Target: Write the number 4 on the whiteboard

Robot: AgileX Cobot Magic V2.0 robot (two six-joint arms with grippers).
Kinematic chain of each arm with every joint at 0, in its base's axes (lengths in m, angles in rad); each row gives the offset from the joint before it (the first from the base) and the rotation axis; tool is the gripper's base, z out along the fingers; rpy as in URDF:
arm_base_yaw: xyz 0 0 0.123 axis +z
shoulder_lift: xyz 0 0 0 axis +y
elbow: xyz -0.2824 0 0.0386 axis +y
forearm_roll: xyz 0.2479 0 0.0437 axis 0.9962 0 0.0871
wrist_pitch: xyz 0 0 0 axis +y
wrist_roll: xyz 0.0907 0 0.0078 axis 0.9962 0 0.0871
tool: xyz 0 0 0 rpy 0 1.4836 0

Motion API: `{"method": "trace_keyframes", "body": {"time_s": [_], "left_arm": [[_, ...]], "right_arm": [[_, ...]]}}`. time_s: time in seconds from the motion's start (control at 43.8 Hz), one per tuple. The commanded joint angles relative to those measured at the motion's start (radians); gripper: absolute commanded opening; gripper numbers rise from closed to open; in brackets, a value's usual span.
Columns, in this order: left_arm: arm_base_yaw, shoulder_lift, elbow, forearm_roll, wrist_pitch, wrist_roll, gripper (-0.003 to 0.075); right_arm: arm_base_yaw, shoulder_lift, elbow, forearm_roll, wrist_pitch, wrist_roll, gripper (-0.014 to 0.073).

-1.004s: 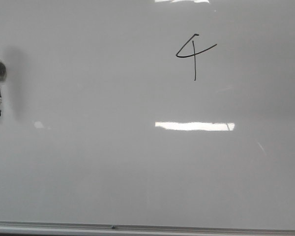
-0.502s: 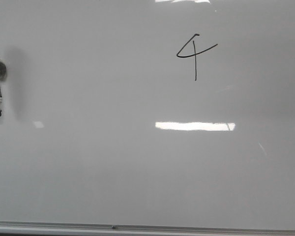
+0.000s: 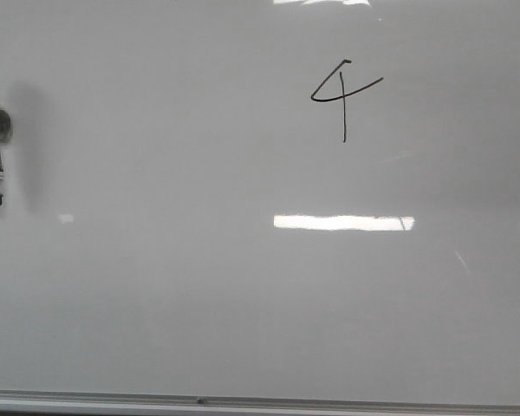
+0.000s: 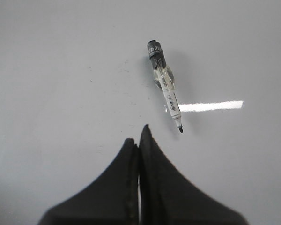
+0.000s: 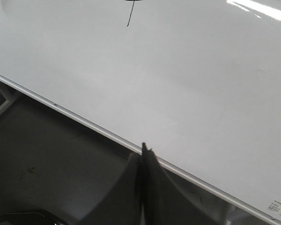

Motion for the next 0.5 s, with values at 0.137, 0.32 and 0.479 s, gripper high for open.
{"method": "trace_keyframes", "body": {"time_s": [0.137,0.32,0.479], "left_arm": [[-0.001,-0.016,0.008,-0.001,-0.166,0.001,-0.0020],[-0.003,-0.014,0.008,-0.003,-0.166,-0.001,-0.0020],[-0.003,-0.014,0.008,-0.003,-0.166,-0.001,-0.0020]], "right_arm": [[-0.007,0.012,-0.029,-0.013,-0.064,-0.001,-0.0069],[-0.007,0.012,-0.029,-0.013,-0.064,-0.001,-0.0069],[-0.007,0.012,-0.029,-0.013,-0.064,-0.001,-0.0069]]}}
